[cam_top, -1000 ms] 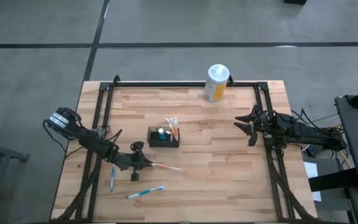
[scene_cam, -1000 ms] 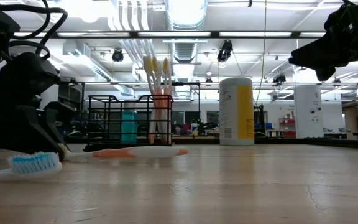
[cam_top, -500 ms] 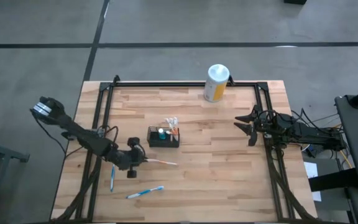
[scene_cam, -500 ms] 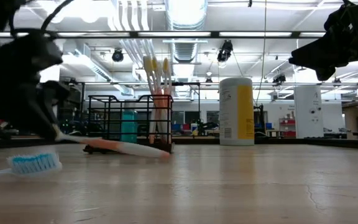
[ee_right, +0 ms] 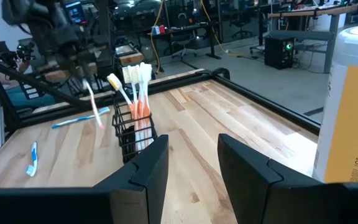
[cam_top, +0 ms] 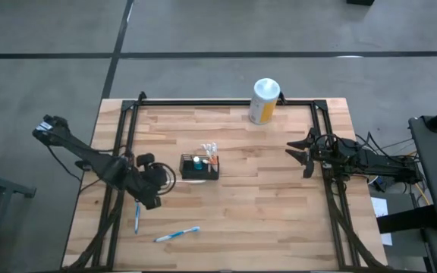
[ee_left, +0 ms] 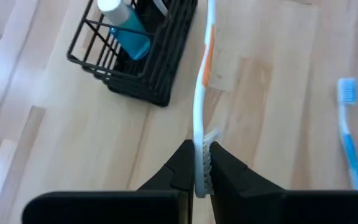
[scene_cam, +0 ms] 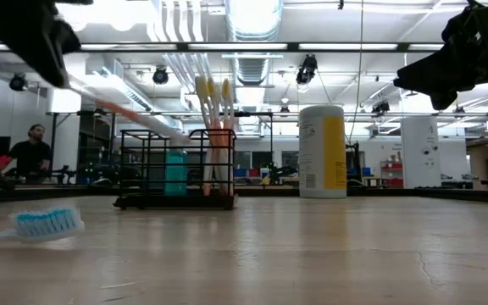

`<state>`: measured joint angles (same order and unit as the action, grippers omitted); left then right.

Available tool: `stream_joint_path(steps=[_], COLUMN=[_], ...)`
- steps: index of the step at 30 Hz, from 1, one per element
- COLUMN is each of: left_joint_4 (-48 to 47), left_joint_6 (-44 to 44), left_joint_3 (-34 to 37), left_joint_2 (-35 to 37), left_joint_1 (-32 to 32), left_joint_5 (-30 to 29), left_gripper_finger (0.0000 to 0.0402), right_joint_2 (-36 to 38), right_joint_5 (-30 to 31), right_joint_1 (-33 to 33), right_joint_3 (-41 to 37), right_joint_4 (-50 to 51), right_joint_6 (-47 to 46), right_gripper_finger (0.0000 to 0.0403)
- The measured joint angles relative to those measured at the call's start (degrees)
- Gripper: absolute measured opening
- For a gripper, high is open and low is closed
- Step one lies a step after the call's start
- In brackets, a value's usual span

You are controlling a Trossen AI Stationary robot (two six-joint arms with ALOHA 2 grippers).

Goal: Pick & Place toothbrushing station
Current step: Put the orange toothbrush into the right section of the wire organizer

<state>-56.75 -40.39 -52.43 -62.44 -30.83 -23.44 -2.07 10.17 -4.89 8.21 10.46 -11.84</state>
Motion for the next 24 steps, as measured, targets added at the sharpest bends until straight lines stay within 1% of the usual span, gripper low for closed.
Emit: stream_joint_path(steps=[3, 6, 10, 13, 16, 19, 21, 24], left_joint_4=[-5.8, -10.0, -15.0, -20.7, -27.3, -33.7, -32.8, -33.7], left_joint_6=[-0.6, -0.4, 0.1, 1.4, 2.3, 4.5, 8.3, 13.9], left_joint_3=[-5.4, -9.1, -14.3, -20.2, -28.0, -35.9, -39.8, -43.1], left_joint_2=[-1.2, -2.6, -4.8, -7.5, -10.9, -14.7, -16.4, -17.7], left_joint_1=[0.0, 0.0, 0.1, 0.7, 1.9, 3.6, 5.0, 7.3], left_joint_5=[1.7, 2.8, 7.5, 10.4, 10.7, 10.6, 11.6, 13.4], left_gripper_finger=[0.0026, 0.0026, 0.0026, 0.0031, 0.0028, 0.0025, 0.0026, 0.0030], right_joint_2=[0.0, 0.0, 0.0, 0.0, 0.0, 0.0, 0.0, 0.0], right_joint_5=[0.0, 0.0, 0.0, 0.0, 0.0, 0.0, 0.0, 0.0], right_joint_1=[0.0, 0.0, 0.0, 0.0, 0.0, 0.0, 0.0, 0.0], right_joint_3=[0.0, 0.0, 0.0, 0.0, 0.0, 0.0, 0.0, 0.0], right_joint_4=[0.0, 0.0, 0.0, 0.0, 0.0, 0.0, 0.0, 0.0], right_joint_6=[0.0, 0.0, 0.0, 0.0, 0.0, 0.0, 0.0, 0.0], right_gripper_finger=[0.0132, 0.0132, 0.0132, 0.0132, 0.0132, 0.0132, 0.0132, 0.0132])
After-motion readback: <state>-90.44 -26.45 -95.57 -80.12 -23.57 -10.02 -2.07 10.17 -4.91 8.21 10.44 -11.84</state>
